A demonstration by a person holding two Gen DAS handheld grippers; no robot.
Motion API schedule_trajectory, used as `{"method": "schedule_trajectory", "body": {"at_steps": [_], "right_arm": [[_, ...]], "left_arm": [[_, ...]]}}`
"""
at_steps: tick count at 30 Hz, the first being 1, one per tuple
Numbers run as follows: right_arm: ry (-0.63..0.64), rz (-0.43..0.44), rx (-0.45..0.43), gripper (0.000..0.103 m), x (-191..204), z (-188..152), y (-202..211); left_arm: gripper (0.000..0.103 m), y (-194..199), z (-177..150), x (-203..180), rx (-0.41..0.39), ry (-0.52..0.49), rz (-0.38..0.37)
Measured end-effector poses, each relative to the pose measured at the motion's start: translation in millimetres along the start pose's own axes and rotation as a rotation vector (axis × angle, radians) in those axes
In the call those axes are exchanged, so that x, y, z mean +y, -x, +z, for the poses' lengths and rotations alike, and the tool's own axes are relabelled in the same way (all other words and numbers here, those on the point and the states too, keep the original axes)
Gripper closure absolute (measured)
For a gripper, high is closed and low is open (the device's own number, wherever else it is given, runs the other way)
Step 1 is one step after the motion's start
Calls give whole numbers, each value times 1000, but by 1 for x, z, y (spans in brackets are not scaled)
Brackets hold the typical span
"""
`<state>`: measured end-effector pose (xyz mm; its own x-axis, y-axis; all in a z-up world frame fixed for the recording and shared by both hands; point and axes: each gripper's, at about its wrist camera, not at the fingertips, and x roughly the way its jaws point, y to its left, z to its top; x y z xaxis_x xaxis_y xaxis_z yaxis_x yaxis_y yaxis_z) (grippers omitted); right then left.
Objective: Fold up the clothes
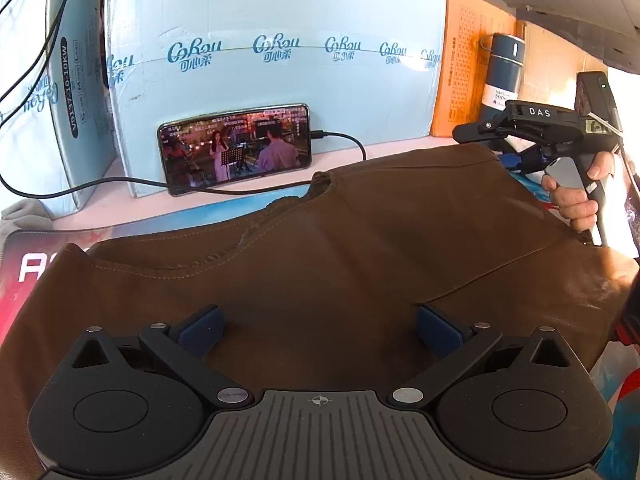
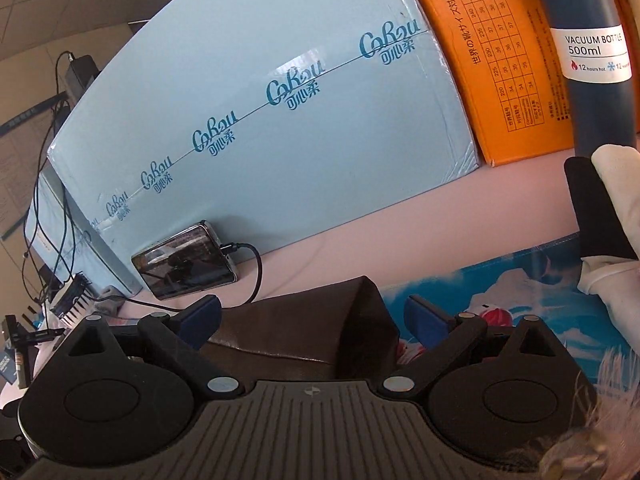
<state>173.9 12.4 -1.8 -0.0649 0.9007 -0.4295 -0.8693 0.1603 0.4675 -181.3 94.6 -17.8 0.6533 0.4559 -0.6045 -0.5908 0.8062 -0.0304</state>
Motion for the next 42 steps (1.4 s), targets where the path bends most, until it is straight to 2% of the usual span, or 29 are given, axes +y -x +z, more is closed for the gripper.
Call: {"method": "schedule_trajectory", "body": {"at_steps": [3, 7, 8, 9, 10, 12, 13, 15, 18, 24, 27, 30, 32, 37, 40, 41, 42], "right_arm": [[82, -12, -48, 7, 15, -1, 8], [155, 82, -73, 14, 35, -6, 20], [177, 98, -72, 26, 40, -8, 21], [197, 102, -70, 42, 45, -9, 22], [215, 102, -65, 51, 49, -10, 23], [243, 96, -53, 85, 53, -13, 21], [255, 85, -48, 89, 54, -15, 19], [297, 60, -57, 95, 59, -19, 17], [343, 71, -89, 97, 67, -21, 28], [399, 172, -182, 97, 91, -25, 70], [425, 239, -215, 98, 106, -29, 91], [475, 284, -206, 98, 122, -44, 108], [498, 308, -180, 98, 130, -55, 115], [514, 351, -106, 98, 137, -79, 122], [490, 343, -83, 98, 135, -87, 120], [485, 336, -82, 98, 134, -89, 121], [480, 329, -86, 98, 132, -90, 122]], "left_arm": [[0, 0, 0, 0, 0, -2, 2], [0, -1, 0, -1, 0, -4, 3], [0, -1, 0, -1, 0, -4, 4], [0, -1, 0, -1, 0, -4, 4], [0, -1, 0, 0, 0, -4, 4], [0, -1, 0, -1, 0, -4, 5], [0, -1, 0, -1, 0, -4, 5], [0, -1, 0, 0, -1, -3, 4], [0, -1, 0, 0, -2, -2, 4], [0, 5, 1, 3, -39, 24, -23], [0, 18, 2, 4, -147, 26, -68], [0, 34, 9, 0, -265, -23, -46], [0, 37, 17, -6, -281, -115, -48], [0, 8, 22, -53, -282, -642, 37], [2, -6, 23, -76, -329, -874, -6], [9, -9, 24, -81, -339, -907, -42], [40, -12, 27, -86, -323, -911, -91]]}}
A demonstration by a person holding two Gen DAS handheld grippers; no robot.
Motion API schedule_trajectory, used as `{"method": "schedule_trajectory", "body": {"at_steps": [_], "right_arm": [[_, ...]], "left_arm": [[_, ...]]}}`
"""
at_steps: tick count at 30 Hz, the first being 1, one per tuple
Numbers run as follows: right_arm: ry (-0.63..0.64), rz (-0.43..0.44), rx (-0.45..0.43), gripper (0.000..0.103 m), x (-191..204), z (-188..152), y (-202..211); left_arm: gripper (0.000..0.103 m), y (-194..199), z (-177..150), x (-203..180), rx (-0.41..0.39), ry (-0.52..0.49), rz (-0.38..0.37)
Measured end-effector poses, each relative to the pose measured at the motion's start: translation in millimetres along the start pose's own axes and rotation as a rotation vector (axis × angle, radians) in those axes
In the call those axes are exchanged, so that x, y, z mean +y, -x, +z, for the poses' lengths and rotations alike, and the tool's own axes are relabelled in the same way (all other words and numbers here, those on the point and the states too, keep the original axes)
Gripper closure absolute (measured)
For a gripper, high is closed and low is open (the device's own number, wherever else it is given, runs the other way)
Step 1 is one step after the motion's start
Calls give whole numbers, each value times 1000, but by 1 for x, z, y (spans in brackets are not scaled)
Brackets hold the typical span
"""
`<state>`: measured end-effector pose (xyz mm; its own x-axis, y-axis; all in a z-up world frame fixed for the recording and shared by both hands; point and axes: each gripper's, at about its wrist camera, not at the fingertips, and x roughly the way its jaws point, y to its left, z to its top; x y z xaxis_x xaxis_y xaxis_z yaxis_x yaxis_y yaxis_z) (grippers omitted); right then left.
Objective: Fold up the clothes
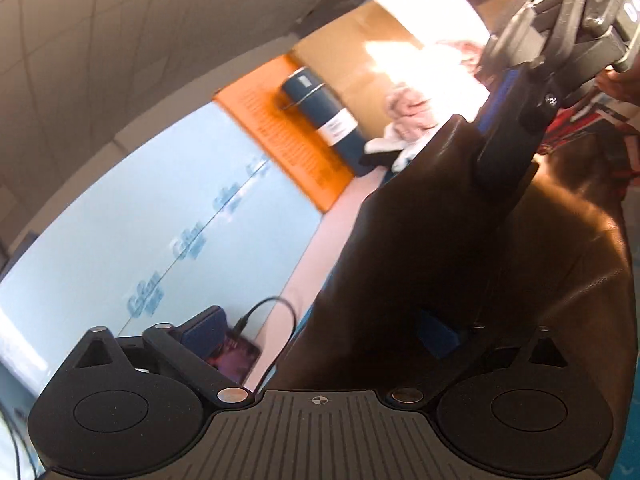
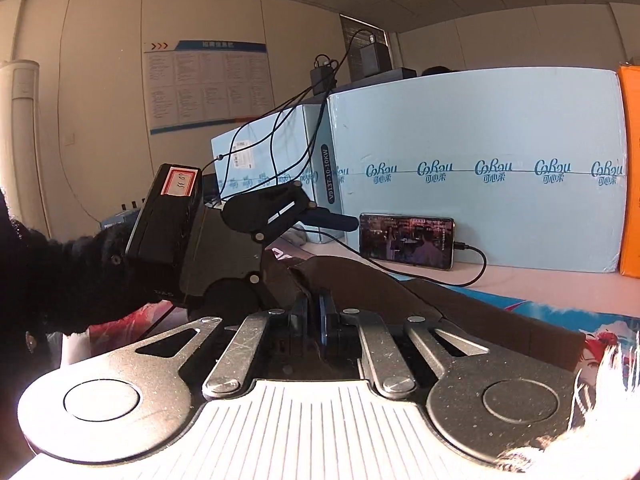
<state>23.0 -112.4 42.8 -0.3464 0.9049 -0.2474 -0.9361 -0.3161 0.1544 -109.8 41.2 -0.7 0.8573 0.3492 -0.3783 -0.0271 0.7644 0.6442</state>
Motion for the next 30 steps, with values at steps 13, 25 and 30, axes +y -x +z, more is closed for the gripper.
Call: {"method": "schedule_trajectory", "body": {"at_steps": [13, 25, 30], "right_arm": [[122, -200, -23, 9, 0, 3, 6], [265, -167, 162, 46, 2, 3, -49], [211, -185, 159, 94, -11, -3, -47]], "left_arm": [[87, -12, -1, 19, -13, 243, -148], [73, -10, -16, 29, -6, 264, -143], [40, -13, -24, 38, 29, 307, -83]]}}
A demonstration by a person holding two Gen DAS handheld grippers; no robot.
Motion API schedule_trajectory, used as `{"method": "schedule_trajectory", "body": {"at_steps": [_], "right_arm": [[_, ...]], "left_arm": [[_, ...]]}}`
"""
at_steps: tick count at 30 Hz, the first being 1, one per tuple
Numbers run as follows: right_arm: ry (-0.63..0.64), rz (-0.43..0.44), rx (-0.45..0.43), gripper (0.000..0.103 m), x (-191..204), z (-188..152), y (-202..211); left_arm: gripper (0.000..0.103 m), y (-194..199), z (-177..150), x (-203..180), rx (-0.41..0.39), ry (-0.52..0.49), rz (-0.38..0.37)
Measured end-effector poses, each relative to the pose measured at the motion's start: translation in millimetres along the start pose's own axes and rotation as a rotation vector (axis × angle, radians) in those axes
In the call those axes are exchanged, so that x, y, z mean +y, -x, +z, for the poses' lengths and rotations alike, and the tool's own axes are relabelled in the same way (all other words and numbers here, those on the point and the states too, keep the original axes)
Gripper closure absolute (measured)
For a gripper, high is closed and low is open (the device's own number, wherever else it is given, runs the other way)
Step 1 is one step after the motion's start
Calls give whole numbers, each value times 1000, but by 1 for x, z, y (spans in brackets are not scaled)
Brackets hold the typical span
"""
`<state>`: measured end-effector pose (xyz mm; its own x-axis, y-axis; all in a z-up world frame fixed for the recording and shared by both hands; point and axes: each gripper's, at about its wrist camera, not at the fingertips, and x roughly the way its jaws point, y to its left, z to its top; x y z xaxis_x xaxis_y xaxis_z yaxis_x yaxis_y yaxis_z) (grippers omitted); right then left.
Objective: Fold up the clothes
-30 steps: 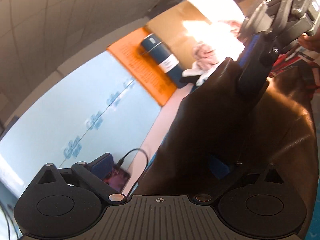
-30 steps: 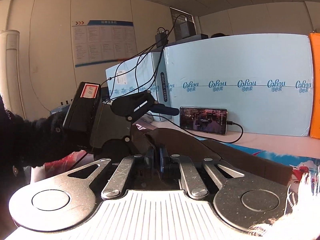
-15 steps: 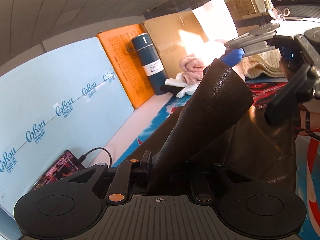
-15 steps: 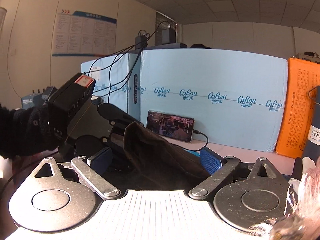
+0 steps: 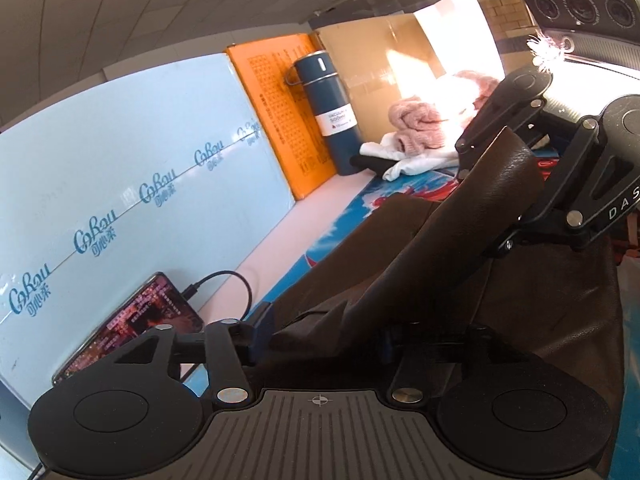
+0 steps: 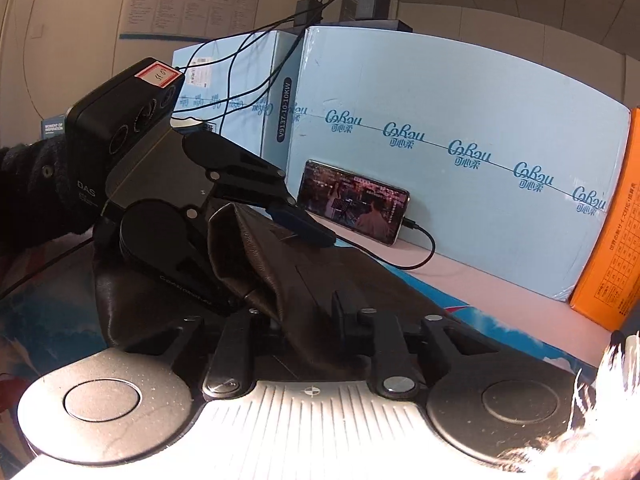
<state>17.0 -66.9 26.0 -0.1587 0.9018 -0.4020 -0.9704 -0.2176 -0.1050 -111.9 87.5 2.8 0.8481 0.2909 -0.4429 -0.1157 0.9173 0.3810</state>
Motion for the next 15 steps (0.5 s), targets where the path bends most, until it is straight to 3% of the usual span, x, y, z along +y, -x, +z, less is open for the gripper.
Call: {"method": "schedule_trajectory", "body": {"at_steps": [4, 6, 9, 11, 12, 15], "right_arm": [[14, 70, -84, 97, 9, 8, 24], [55, 99, -115, 97, 21, 12, 38], [104, 131, -152, 97, 40, 15, 58], [103, 139, -172, 97, 44, 16, 69], [100, 137, -181, 97, 46, 16, 73], [89, 136, -199, 98, 51, 17, 86]], "left_arm": [[17, 7, 1, 0, -14, -23, 93], [14, 17, 5, -3, -42, -55, 123], [16, 38, 10, -11, -73, -123, 95], [56, 52, 11, -17, -60, -178, 38], [89, 57, 10, -20, -44, -196, 16], [96, 76, 6, -31, -23, -246, -13]]}}
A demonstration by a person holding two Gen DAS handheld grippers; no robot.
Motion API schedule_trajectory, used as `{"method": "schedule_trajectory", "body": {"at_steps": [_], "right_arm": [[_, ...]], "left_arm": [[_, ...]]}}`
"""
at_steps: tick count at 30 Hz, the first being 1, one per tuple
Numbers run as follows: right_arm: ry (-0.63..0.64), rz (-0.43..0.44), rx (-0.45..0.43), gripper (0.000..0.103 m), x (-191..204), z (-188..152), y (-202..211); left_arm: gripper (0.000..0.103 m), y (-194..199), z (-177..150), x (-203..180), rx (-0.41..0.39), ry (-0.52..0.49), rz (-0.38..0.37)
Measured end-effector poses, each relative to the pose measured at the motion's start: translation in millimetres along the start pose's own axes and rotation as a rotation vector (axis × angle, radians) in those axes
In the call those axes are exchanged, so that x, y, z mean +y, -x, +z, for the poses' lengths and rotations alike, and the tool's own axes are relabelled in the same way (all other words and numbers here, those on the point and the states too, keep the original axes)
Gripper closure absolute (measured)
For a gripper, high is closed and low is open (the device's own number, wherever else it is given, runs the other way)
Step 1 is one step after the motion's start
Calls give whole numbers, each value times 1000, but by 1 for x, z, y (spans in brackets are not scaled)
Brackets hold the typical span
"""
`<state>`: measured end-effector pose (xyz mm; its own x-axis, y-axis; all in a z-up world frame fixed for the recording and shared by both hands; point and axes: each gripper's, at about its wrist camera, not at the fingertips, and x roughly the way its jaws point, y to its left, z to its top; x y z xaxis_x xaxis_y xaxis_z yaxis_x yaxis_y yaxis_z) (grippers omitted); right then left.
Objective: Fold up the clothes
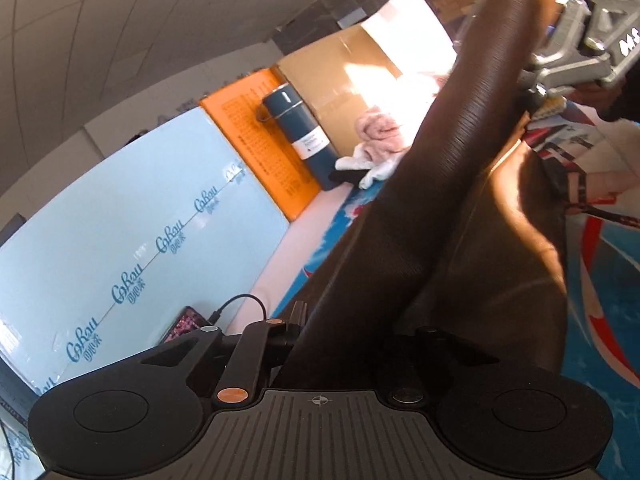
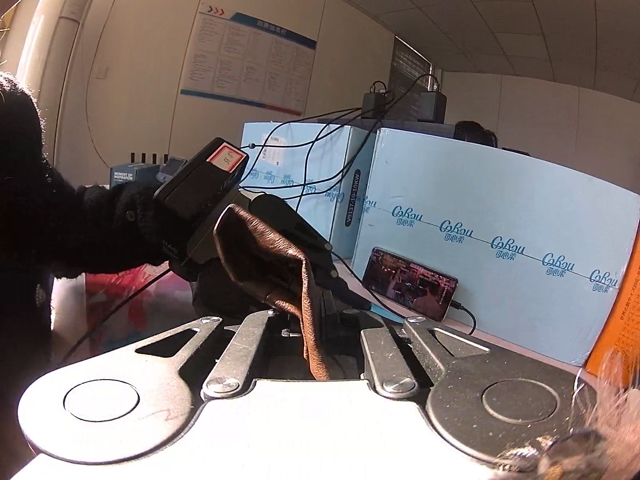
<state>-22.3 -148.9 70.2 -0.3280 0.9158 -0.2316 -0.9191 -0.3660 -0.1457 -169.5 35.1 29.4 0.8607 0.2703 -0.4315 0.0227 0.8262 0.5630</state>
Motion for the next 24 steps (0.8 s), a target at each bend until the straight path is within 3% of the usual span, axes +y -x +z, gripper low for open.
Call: {"method": "schedule_trajectory", "body": {"at_steps": [11, 13, 15, 18, 20, 22, 24], "right_arm": [[7, 98, -92, 96, 53, 13, 67], [12, 113, -94, 90, 65, 13, 81], [20, 108, -128, 64, 76, 12, 97], [6, 146, -254, 43, 86, 10, 132], [-13, 164, -357, 38, 86, 8, 156], [-42, 125, -429, 35, 83, 4, 172], [-81, 44, -423, 27, 77, 1, 173]], "left_arm": [[97, 121, 16, -49, -147, 148, 62], [97, 138, 17, -59, -164, 196, 50], [97, 150, 19, -68, -163, 219, 23], [97, 164, 19, -79, -155, 239, -59], [97, 169, 19, -86, -146, 245, -130], [95, 168, 18, -93, -119, 241, -214], [94, 160, 14, -101, -78, 248, -282]]}}
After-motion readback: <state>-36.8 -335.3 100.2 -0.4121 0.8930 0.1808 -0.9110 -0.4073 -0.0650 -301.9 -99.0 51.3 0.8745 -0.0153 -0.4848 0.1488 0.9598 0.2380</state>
